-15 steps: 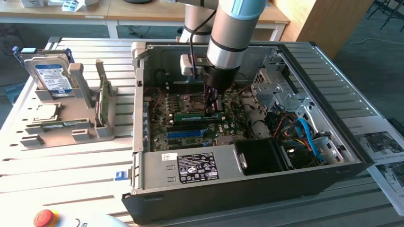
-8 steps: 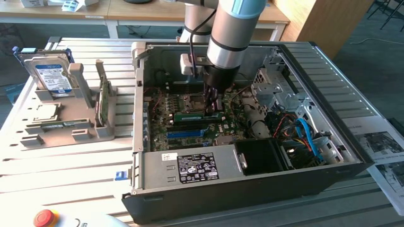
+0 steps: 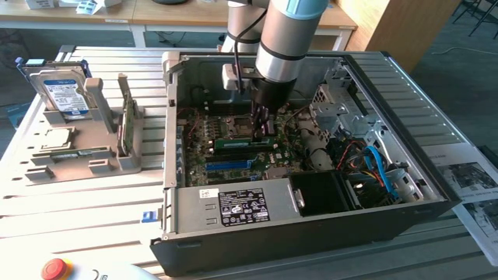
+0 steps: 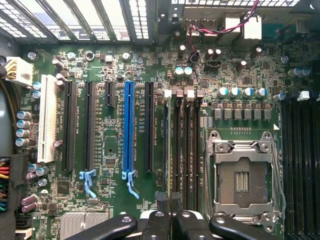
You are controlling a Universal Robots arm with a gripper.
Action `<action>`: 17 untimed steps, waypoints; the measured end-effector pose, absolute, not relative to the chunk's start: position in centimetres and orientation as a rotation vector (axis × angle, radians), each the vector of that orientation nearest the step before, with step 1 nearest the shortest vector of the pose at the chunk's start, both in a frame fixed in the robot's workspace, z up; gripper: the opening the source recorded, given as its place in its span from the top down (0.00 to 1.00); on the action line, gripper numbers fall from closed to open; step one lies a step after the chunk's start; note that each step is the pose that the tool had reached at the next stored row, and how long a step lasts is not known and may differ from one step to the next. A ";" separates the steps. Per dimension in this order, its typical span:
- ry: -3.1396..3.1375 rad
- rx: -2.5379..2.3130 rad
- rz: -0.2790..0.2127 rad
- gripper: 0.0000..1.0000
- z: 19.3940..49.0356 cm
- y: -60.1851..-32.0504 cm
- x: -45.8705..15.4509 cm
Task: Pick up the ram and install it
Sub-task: 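Insert the ram into the slot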
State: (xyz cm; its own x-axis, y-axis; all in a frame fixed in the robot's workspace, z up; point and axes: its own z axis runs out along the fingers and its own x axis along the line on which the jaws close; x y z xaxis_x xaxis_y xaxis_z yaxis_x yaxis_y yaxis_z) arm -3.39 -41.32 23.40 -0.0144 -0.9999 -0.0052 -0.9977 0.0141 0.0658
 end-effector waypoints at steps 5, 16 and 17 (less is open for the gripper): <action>-2.206 2.175 -0.078 0.88 23.4 -41.3 -3.4; -2.206 2.175 -0.078 0.88 23.2 -41.3 -3.3; -2.206 2.175 -0.078 0.88 23.2 -41.3 -3.3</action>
State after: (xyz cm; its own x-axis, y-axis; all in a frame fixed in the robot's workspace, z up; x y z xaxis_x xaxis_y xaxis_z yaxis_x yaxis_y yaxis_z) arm -3.31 -41.32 23.22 -0.0144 -0.9999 -0.0051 -0.9977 0.0140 0.0659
